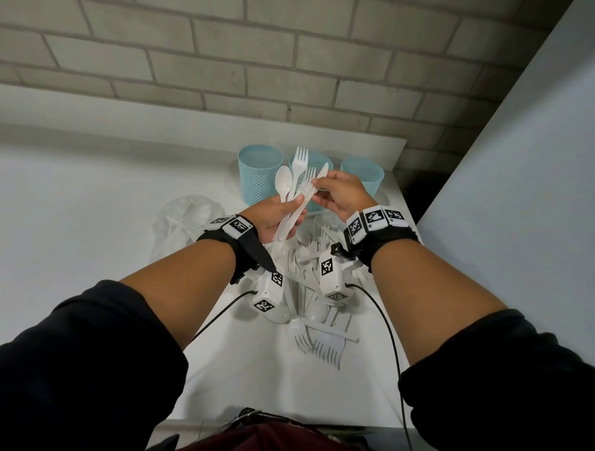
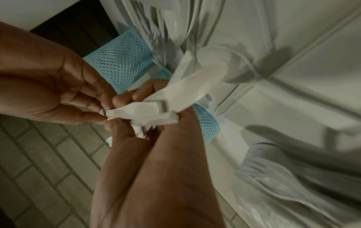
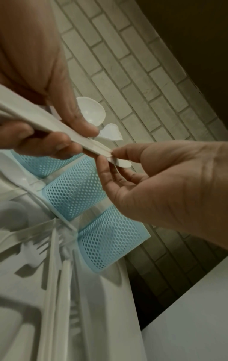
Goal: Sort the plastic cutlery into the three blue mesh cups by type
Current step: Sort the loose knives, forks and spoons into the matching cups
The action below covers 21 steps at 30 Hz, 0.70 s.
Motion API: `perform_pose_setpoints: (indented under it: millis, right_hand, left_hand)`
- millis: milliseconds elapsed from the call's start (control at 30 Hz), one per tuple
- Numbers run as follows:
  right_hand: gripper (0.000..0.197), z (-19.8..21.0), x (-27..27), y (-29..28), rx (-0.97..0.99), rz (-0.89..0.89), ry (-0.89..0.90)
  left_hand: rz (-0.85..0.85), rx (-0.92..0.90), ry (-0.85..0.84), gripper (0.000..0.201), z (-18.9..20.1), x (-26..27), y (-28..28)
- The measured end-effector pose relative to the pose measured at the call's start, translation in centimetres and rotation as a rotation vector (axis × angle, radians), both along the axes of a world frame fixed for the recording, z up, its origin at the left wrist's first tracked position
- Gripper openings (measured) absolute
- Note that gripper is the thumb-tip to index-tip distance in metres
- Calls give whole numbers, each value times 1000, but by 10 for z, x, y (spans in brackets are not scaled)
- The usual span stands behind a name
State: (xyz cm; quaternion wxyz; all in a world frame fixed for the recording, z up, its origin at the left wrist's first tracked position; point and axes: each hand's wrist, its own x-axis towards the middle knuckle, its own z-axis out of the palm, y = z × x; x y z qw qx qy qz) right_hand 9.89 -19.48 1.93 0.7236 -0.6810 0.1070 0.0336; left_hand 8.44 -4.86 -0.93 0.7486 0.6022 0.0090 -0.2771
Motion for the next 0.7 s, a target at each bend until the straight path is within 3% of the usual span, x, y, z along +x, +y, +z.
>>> perform_pose_setpoints:
  millis: [267,400,467,633,700]
  right_hand:
    - [19,-3,1,5,131,-174,53]
    - [9,-9,6,7,198,-294,-3]
    - [6,-11,6,7,214,-264,30]
    - [32,-24,1,1,145,-93,79]
    - [25,-28,-2,-2,205,-64,64]
  left_hand:
    - [106,-57,-26,6,-2,0,-7]
    - [122,-56,-48,10,-4,1,-12]
    - [168,-81,-45,5,-4,0,-15]
    - [224,-116,-59,1,-5,2,-18]
    - [226,-126,-66,3,-5,1,-18]
